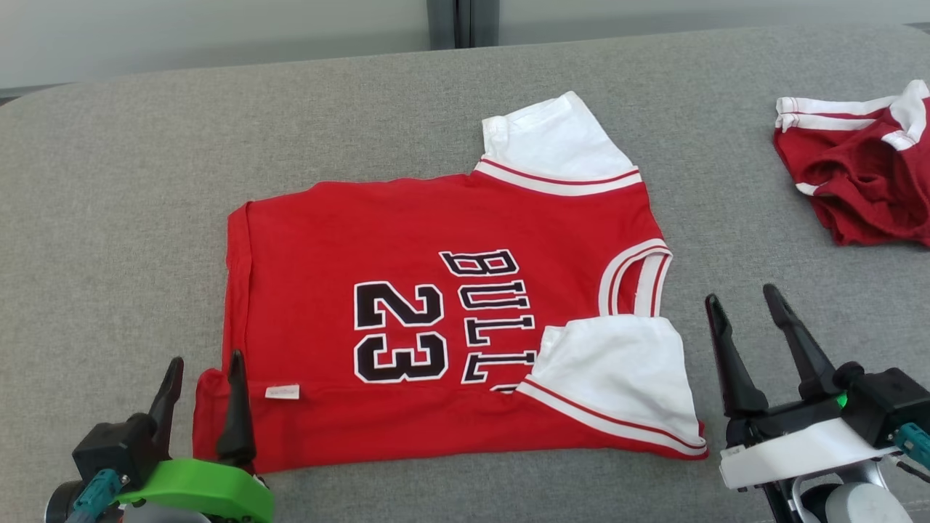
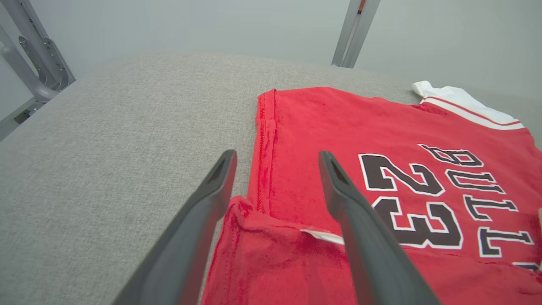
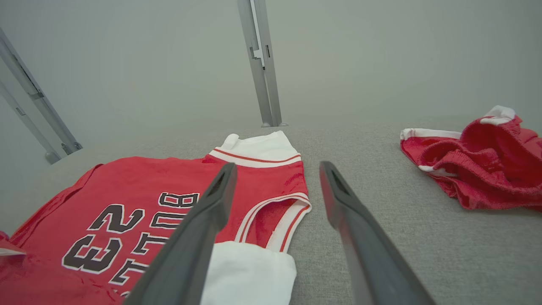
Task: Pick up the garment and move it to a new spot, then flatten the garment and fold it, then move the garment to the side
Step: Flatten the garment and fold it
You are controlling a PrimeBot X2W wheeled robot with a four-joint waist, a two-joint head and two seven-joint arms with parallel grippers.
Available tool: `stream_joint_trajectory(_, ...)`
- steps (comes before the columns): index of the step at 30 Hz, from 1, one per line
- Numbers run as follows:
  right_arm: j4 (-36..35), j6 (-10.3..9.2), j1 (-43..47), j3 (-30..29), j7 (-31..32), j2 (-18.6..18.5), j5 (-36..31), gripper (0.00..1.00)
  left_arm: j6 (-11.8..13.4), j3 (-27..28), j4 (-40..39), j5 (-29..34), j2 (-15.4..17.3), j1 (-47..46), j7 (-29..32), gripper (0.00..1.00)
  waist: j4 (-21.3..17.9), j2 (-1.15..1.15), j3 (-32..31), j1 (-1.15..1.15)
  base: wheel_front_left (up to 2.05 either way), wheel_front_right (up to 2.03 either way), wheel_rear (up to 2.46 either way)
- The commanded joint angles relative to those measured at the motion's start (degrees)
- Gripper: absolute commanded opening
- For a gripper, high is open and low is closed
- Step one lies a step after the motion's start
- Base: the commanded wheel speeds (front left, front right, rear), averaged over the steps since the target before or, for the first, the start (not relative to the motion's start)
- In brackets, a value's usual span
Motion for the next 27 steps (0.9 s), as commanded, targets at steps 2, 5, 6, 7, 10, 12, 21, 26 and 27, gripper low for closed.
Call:
stream_joint_trajectory(2,-2.28,-0.04,-1.08,-0.65,0.99,0.03,-0.76,1.0,0.68,-0.27,-1.78,1.08,-0.22,-1.41,-1.11,1.0,-0.09,0.0,-0.53,0.0,0.0,0.0,0.0)
stream_joint_trajectory(5,-4.4,-0.04,-1.65,-1.28,2.18,0.18,-1.13,1.0,0.82,-0.32,-2.9,1.81,0.44,-2.36,-1.53,1.0,-0.02,0.0,-0.69,0.0,0.0,0.0,0.0)
stream_joint_trajectory(6,-4.75,-0.04,-1.56,-1.41,2.41,0.3,-1.17,1.0,0.9,-0.34,-3.04,1.97,0.56,-2.63,-1.56,1.0,0.02,0.0,-0.68,0.0,0.0,0.0,0.0)
stream_joint_trajectory(7,-5.17,-0.04,-1.38,-1.65,2.73,0.43,-1.15,1.0,1.02,-0.48,-3.21,2.25,0.61,-2.74,-1.55,1.0,0.08,0.0,-0.64,0.0,0.0,0.0,0.0)
stream_joint_trajectory(10,-5.79,-0.04,-0.99,-1.98,3.08,0.76,-1.13,1.0,1.42,-0.37,-3.37,2.57,1.03,-3.02,-1.95,1.0,0.03,0.0,-0.33,0.0,0.0,0.0,0.0)
stream_joint_trajectory(12,-6.14,-0.04,-0.92,-2.12,3.27,1.01,-1.08,1.0,1.61,-0.29,-3.82,2.9,1.17,-3.31,-2.21,1.0,-0.1,0.0,0.04,0.0,0.0,0.0,0.0)
stream_joint_trajectory(21,-7.95,-0.04,-3.94,-2.52,3.89,1.09,-0.55,1.0,-0.45,-1.7,-1.3,3.74,2.27,-15.95,-0.08,1.0,0.36,0.0,6.79,0.0,0.0,0.0,0.0)
stream_joint_trajectory(26,-7.43,-0.04,-6.58,-1.43,4.06,0.62,-0.1,1.0,-3.59,-2.39,8.29,1.75,2.59,-28.83,4.6,1.0,0.25,0.0,11.3,0.0,0.0,0.0,0.0)
stream_joint_trajectory(27,-7.03,-0.04,-7.27,-1.08,3.8,0.55,0.04,1.0,-4.45,-2.49,11.32,1.33,2.84,-31.59,5.38,1.0,0.12,0.0,11.88,0.0,0.0,0.0,0.0)
